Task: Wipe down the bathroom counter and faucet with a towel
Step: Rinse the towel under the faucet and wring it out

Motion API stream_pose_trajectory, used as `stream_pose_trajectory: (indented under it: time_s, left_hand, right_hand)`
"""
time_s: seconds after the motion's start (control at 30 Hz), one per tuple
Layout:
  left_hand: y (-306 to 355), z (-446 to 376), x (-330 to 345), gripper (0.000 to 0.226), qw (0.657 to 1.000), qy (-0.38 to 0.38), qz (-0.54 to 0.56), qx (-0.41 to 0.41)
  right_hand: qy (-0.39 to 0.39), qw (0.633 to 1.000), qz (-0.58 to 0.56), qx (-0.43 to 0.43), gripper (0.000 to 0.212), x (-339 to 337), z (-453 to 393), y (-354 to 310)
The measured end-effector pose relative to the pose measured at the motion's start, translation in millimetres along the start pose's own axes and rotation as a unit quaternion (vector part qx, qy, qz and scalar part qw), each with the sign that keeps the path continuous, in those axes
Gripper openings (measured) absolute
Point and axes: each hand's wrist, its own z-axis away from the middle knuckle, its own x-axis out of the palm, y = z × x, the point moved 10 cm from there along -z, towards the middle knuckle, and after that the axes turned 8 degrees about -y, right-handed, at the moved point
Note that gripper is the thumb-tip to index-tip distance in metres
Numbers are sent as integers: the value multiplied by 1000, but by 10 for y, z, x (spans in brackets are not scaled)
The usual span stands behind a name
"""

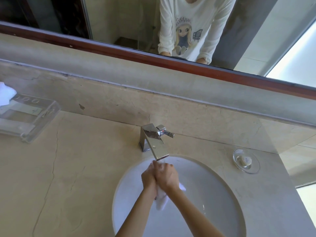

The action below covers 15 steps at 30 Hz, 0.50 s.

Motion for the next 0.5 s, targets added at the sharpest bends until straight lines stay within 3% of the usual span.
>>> stream_pose_trajectory:
  time_s: [0.07,0.17,0.23,0.3,0.37,0.4,0.5]
  left_hand:
    - [-29,-6,-10,32,1000,-5,9,-13]
    - [-327,56,11,31,994,-44,39,-94]
    - [-350,42,29,34,994,-60,53,-78]
    - [-372,-3,3,51,993,-61,82,-65]
    - [-489,-182,17,72,991,-71,94,-64]
    - [-451,-96,66,73,992,-78,68,-66]
    - [-203,365,274,33,988,-142,-18,-48]
  right_hand:
    - [-19,999,25,-31,41,21,-8,-35]
    - [-65,995,69,0,34,-3,-177,175]
    - [-93,995,-18,31,39,50,-241,315]
    - [-57,983,-163,65,43,46,-263,501]
    - [-81,949,-288,103,50,114,-107,625]
    - [-130,915,-360,128,56,214,19,643]
    - [-258,801,-528,114,55,404,257,543]
